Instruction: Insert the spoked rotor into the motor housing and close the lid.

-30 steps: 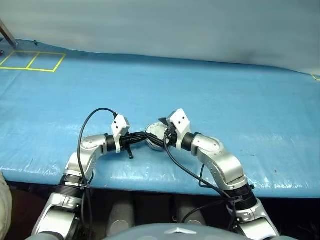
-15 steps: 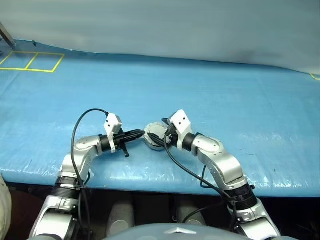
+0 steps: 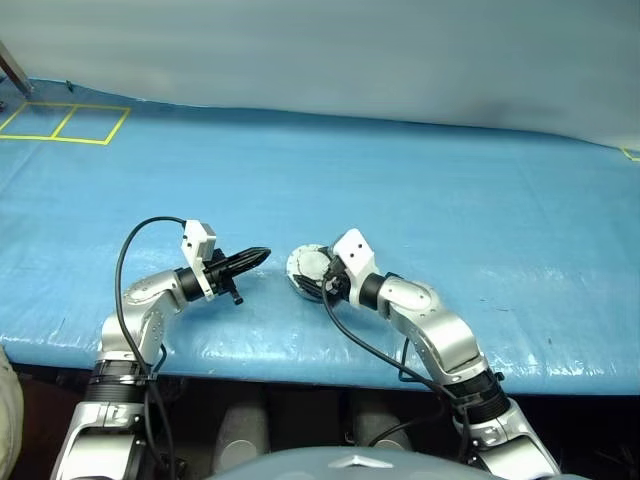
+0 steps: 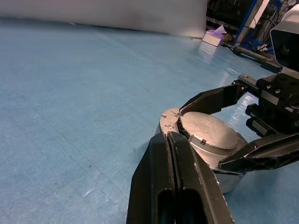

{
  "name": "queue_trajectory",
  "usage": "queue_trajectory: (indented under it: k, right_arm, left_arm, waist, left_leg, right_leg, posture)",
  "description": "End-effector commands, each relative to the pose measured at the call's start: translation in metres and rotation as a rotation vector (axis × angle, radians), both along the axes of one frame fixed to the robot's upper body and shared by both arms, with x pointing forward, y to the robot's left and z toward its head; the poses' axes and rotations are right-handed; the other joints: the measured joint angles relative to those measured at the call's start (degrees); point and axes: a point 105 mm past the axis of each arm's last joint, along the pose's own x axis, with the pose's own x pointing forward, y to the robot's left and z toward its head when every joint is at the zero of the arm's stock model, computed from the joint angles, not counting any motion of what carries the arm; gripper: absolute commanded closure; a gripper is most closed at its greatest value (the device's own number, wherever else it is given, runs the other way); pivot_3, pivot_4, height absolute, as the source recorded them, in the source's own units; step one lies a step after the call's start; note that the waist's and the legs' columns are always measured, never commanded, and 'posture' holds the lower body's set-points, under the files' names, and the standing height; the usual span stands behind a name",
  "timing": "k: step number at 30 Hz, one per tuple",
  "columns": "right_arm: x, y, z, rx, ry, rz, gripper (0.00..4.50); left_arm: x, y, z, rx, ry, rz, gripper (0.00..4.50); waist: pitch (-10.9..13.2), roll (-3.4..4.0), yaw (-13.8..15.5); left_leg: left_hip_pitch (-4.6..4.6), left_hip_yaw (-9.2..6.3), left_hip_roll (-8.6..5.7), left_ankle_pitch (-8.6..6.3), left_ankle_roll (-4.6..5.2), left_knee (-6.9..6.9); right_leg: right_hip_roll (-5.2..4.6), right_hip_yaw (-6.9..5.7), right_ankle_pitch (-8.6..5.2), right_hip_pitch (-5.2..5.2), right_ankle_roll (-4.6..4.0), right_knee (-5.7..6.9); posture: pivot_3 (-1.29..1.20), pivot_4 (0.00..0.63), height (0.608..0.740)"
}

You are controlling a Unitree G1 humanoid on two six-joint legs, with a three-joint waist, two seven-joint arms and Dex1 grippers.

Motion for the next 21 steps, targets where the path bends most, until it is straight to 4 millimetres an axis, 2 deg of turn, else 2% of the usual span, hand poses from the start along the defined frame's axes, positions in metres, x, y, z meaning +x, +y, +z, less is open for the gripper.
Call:
queue_trajectory:
  k: [1,8,21]
  right_arm:
    - [-0.001,0.001,0.000,0.007,-0.003,0.000,1.47]
    - [0.004,0.001,0.011,0.032,-0.028,-0.006,1.47]
    - [0.001,-0.003,0.013,-0.052,-0.070,0.056,1.47]
  left_arm:
    - [-0.001,-0.002,0.014,-0.003,-0.058,-0.011,4.50]
    - [-0.002,-0.004,0.011,0.005,-0.050,-0.021,4.50]
    - [-0.006,-0.007,0.006,0.013,-0.034,-0.035,4.50]
  waist:
    - [0.00,0.00,0.01]
    - [0.00,0.00,-0.01]
    - [0.00,0.00,0.05]
  left_leg:
    - [0.00,0.00,0.00,0.00,0.00,0.00]
    - [0.00,0.00,0.00,0.00,0.00,0.00]
    - [0.00,0.00,0.00,0.00,0.00,0.00]
  right_leg:
    - [0.00,0.00,0.00,0.00,-0.01,0.00]
    - [0.00,0.00,0.01,0.00,-0.01,0.01]
    - [0.00,0.00,0.02,0.00,-0.02,0.01]
  posture:
    - [0.00,0.150,0.740]
    - [0.00,0.150,0.740]
    - [0.00,0.150,0.740]
